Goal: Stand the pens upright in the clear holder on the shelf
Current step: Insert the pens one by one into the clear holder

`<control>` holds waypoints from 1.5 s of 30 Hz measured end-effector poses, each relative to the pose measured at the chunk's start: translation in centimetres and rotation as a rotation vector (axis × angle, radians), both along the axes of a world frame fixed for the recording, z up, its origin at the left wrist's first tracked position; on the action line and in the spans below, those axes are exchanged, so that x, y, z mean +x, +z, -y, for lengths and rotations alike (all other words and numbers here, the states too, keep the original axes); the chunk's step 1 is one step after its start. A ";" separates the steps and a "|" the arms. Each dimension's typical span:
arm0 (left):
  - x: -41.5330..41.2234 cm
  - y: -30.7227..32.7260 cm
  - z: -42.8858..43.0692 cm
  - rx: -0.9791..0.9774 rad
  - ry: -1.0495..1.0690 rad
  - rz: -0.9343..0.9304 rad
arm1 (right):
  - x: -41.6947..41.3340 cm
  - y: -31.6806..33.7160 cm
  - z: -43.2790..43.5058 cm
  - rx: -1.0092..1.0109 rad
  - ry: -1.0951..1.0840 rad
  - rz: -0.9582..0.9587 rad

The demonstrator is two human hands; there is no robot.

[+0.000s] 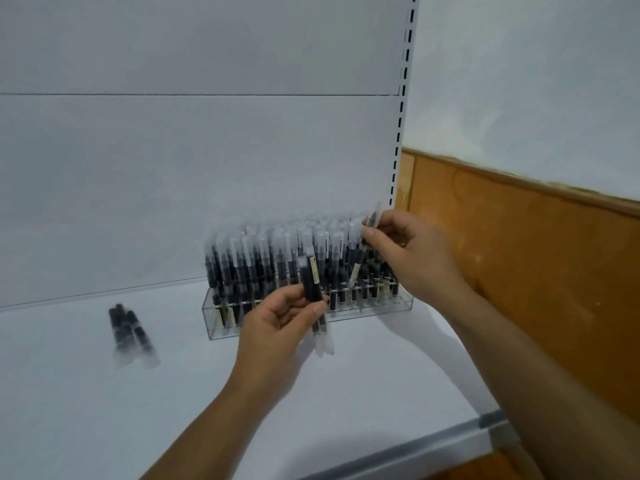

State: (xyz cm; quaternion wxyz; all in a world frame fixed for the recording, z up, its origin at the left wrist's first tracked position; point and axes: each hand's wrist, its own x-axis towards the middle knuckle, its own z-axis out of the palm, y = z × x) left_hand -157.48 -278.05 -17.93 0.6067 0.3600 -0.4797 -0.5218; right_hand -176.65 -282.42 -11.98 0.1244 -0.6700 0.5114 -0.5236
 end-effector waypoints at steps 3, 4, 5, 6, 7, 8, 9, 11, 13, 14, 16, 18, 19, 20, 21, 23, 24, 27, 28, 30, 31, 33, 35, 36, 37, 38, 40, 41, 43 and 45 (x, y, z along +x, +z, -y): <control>0.0 0.0 0.0 -0.025 0.029 0.024 | 0.7 -0.3 0.5 0.009 -0.008 -0.064; 0.0 0.0 0.0 -0.029 0.034 0.034 | 0.8 -0.4 0.7 0.013 -0.018 -0.092; 0.0 0.0 0.0 -0.034 0.038 0.044 | 0.9 -0.5 0.8 0.022 -0.026 -0.129; 0.1 0.0 0.0 -0.039 0.039 0.046 | 1.0 -0.5 0.9 0.046 -0.030 -0.183; 0.1 0.0 0.1 -0.045 0.038 0.047 | 1.2 -0.6 0.9 0.080 -0.031 -0.249; 0.1 0.0 0.1 -0.049 0.038 0.045 | 1.4 -0.7 0.9 0.111 -0.036 -0.315; 0.1 0.0 0.1 -0.052 0.039 0.042 | 1.6 -0.9 0.9 0.134 -0.042 -0.362; 0.1 0.0 0.1 -0.058 0.036 0.034 | 1.8 -1.3 0.6 0.159 -0.052 -0.373; 0.1 0.0 0.1 -0.066 0.028 0.030 | 1.6 -1.8 0.0 0.160 -0.083 -0.349; 0.1 0.1 0.1 -0.071 0.023 0.026 | 1.5 -2.3 -0.6 0.148 -0.105 -0.317; 0.3 0.1 0.2 -0.073 0.015 0.004 | 1.5 -3.3 -2.3 0.133 -0.078 -0.202; 0.4 0.2 0.2 -0.070 0.005 -0.015 | 2.0 -4.3 -4.2 0.241 0.085 -0.171; 0.5 0.3 0.2 -0.070 0.001 -0.017 | 2.5 -4.8 -5.0 0.328 0.172 -0.214; 0.5 0.3 0.1 -0.072 0.000 -0.019 | 2.9 -5.3 -5.4 0.388 0.234 -0.265; 0.5 0.3 0.1 -0.076 0.003 -0.021 | 3.1 -5.7 -5.6 0.406 0.273 -0.286; 0.5 0.3 0.0 -0.086 0.012 -0.029 | 3.4 -6.0 -5.6 0.374 0.304 -0.210; 0.5 0.3 0.0 -0.089 0.019 -0.038 | 3.4 -6.0 -5.6 0.361 0.315 -0.147; 0.7 0.3 0.0 -0.081 0.042 -0.062 | 2.9 -5.6 -5.4 0.342 0.311 0.050; 0.7 0.3 0.1 -0.082 0.046 -0.057 | 2.6 -5.4 -5.4 0.339 0.299 0.141; 0.6 0.3 0.0 -0.080 0.051 -0.030 | 1.8 -4.7 -5.1 0.337 0.278 0.337; 0.5 0.3 -0.1 -0.078 0.049 -0.011 | 1.3 -4.3 -5.0 0.321 0.267 0.414; 0.3 0.3 -0.4 -0.076 0.030 0.027 | 0.4 -3.3 -4.6 0.269 0.236 0.536; 0.2 0.3 -0.6 -0.070 0.013 0.044 | -0.5 -1.9 -4.3 0.204 0.213 0.633; 0.2 0.3 -0.5 -0.066 0.010 0.049 | -0.9 -1.1 -4.2 0.170 0.206 0.661; 0.3 0.2 -0.5 -0.064 0.009 0.056 | -1.3 -0.3 -4.1 0.134 0.193 0.662; 0.3 0.2 -0.5 -0.060 0.007 0.063 | -1.6 0.5 -3.9 0.095 0.170 0.634; 0.3 0.2 -0.6 -0.043 -0.002 0.052 | -1.9 1.8 -3.5 0.024 0.104 0.524; 0.3 0.2 -0.6 -0.032 -0.007 0.037 | -1.9 2.4 -3.1 -0.004 0.077 0.473; 0.2 0.3 -0.7 -0.020 -0.018 0.013 | -1.6 3.2 -2.4 -0.034 0.052 0.400; 0.1 0.4 -0.8 -0.021 -0.021 0.010 | -1.1 3.6 -1.6 -0.037 0.052 0.345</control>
